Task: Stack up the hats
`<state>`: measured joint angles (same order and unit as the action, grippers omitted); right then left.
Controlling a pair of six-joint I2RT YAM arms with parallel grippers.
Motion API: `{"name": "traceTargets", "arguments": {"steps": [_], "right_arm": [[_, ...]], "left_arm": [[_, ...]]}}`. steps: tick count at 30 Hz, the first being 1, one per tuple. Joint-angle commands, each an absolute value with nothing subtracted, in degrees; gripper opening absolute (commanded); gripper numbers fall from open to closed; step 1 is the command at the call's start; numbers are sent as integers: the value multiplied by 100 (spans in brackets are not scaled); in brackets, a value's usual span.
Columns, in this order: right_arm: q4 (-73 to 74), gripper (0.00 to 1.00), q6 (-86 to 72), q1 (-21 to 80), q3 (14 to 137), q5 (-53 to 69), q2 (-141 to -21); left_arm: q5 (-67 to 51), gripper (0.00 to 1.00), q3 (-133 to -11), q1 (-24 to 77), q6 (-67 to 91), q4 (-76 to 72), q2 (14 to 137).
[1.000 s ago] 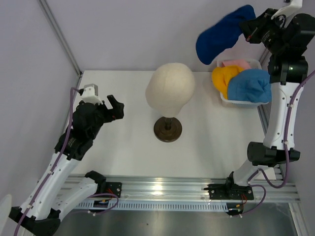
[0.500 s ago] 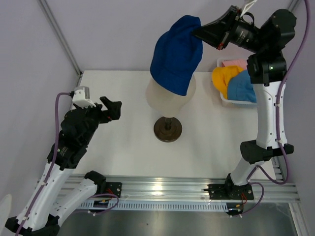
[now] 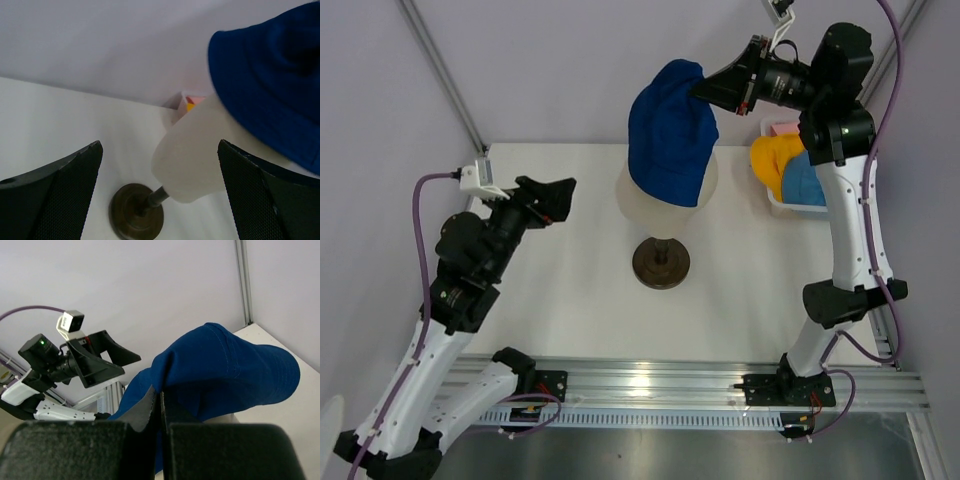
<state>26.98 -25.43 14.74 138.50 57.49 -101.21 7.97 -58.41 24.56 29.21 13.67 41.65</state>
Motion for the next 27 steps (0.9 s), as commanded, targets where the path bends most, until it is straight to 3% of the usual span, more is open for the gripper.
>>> {"name": "traceTargets", "arguments": {"steps": [1,10,15,20,23,27], "right_arm": [[2988,0,-2198,1599,13913,5775,-10283],[3313,1,-1715,2161,13957,4985,-10538],[3673,9,-1169,2469,13957,4413,-10468],[3639,13,-1046,2479,13729,4087,-10214],[3533,14,-1020,2479,13553,3938,-10081],[3349,21,-993,2505,13263,3938,-9862]], "left_arm": [[151,100,-6213,2417,3558,-41,4743],[-431,99,-7232,2417,4657,-712,6055],[-614,99,-7655,2303,4991,-335,6670],[-1246,99,-7192,2075,5546,-657,6803],[-2116,99,-6822,2066,5327,-1790,6610],[-2925,100,-7021,2092,4256,-2048,6460]]}}
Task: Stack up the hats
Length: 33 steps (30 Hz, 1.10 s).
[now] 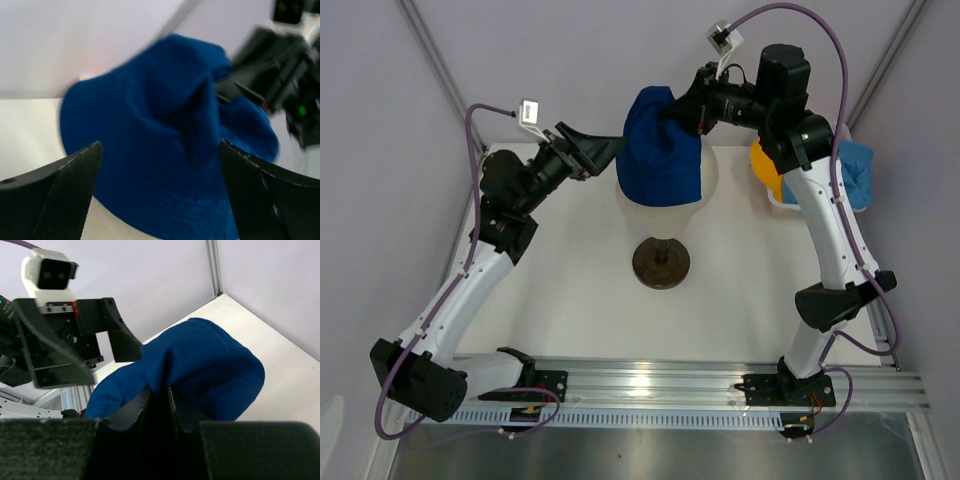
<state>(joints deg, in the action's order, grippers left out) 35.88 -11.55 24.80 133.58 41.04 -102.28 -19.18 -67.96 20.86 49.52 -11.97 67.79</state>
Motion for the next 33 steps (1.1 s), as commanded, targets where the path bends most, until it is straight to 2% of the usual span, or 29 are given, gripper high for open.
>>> {"name": "traceTargets", "arguments": {"steps": [1,4,10,17,21,23,26,27,29,30,32,33], "right_arm": [[3331,20,-1011,2514,13228,3859,-9844],[3305,18,-1046,2505,13236,3762,-9817],[3050,20,-1257,2522,13228,3902,-9738],[2944,20,-1397,2549,13254,4096,-9826],[2944,20,-1380,2575,13254,4122,-9782],[2988,22,-1354,2575,13245,4113,-9756],[3014,25,-1318,2584,13201,4157,-9686],[3041,31,-1310,2584,13201,4140,-9659],[3128,47,-1240,2584,13175,4079,-9615],[3155,66,-1222,2593,13140,3939,-9572],[3216,82,-1161,2584,13078,3736,-9414],[3225,94,-1134,2593,12974,3492,-9335]], "left_arm": [[-3405,100,-7101,2100,3758,-2048,6469],[-3980,99,-7643,2118,2905,-1549,6618],[-4228,99,-8551,2425,1794,-133,7119],[-2709,97,-9500,2988,897,1080,7725],[-2295,84,-9737,3015,809,1230,7962],[-2206,81,-9782,3023,782,1257,8059],[-2232,67,-9826,3050,773,1213,8138],[-2241,54,-9817,3059,773,1187,8139],[-2250,39,-9818,3094,791,1117,8130],[-2241,23,-9826,3102,808,1090,8078],[-2154,2,-9782,3111,887,1011,7990],[-2110,1,-9782,3111,983,906,7911]]}}
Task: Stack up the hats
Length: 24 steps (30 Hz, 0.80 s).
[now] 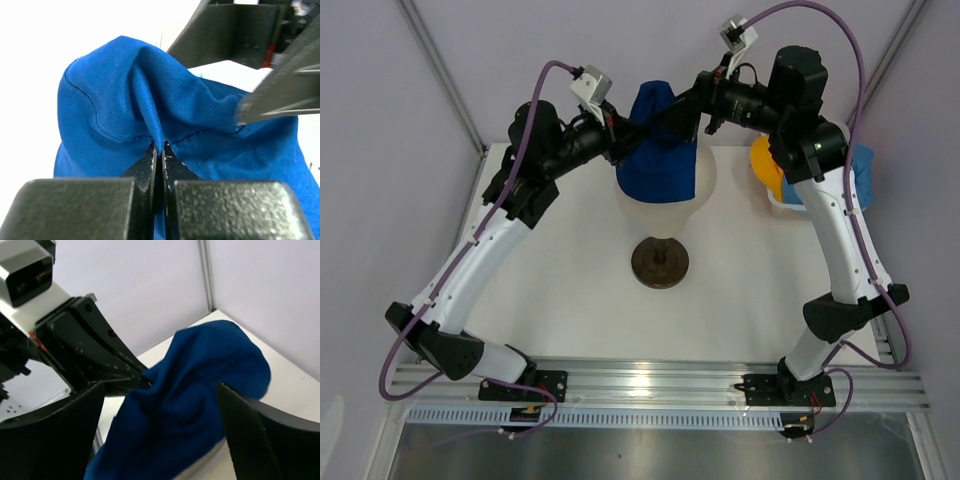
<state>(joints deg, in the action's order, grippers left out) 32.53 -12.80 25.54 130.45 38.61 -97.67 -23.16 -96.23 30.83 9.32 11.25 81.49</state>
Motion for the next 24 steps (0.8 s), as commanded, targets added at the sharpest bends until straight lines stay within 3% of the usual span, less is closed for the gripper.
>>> {"name": "traceTargets", "arguments": {"steps": [1,6,11,13,17,19,24], "right_arm": [[3226,97,-1125,2584,12903,3350,-9169],[3121,100,-1212,2435,12376,2541,-8492],[2646,99,-1696,1522,11385,2618,-7771],[2418,99,-1670,1267,10962,3179,-7428],[1381,99,-978,1511,9234,3945,-6664],[1153,99,-564,1748,8817,3666,-6233],[107,99,-351,1951,7666,3664,-5643]], "left_arm": [[-2101,1,-9782,3111,1019,844,7858],[-2030,1,-9975,3111,1204,668,7734],[-1908,1,-10607,3111,1476,747,7944],[-1794,1,-11178,3111,1687,904,8085],[-1793,1,-12494,3103,1994,1413,8751],[-1732,1,-13205,3103,2109,1625,9007],[-1679,1,-13553,3111,2636,1592,9413]]}}
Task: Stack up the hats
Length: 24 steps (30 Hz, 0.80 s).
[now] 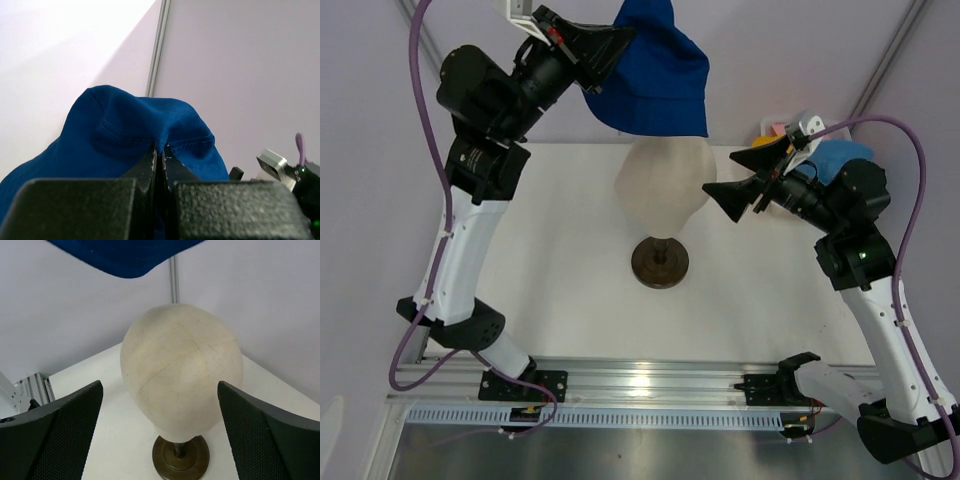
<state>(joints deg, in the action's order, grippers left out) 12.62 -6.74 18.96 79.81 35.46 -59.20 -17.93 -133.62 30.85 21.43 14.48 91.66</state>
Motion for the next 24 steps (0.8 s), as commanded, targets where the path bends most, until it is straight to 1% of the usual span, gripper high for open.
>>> {"name": "traceTargets", "arguments": {"steps": [1,6,10,12,14,15,16,17,20,22,23,24], "right_arm": [[62,99,-386,1977,7638,3665,-5651],[-693,100,-474,2380,7568,3314,-5871],[-1168,99,-334,2829,7699,2524,-6248],[-1256,96,-325,2891,7857,2146,-6459],[-1441,87,-308,2900,7892,1664,-6547],[-1494,75,-247,2892,7901,1522,-6609],[-1520,69,-159,2900,7910,1434,-6627],[-1512,58,-28,2900,7954,1293,-6662],[-1433,40,507,2900,8033,1012,-6802],[-1450,36,685,2900,8051,783,-6855],[-1476,30,833,2892,8042,617,-6855],[-1503,27,896,2900,8016,546,-6847]], "left_arm": [[-1679,1,-13561,3111,2689,1565,9439],[-1617,1,-13491,3164,2953,1398,9536],[-1591,1,-13509,3339,2962,1257,9615],[-1617,1,-13500,3366,2953,1283,9642],[-1626,1,-13474,3366,2936,1397,9607],[-1635,1,-13439,3366,2918,1415,9572],[-1661,1,-13282,3366,2927,1432,9528],[-1679,1,-13219,3366,2909,1450,9432],[-1705,1,-12850,3366,2839,1476,9238],[-1679,1,-12596,3366,2795,1477,9010],[-1661,1,-12447,3366,2743,1477,8939],[-1661,1,-12289,3366,2716,1485,8869]]}}
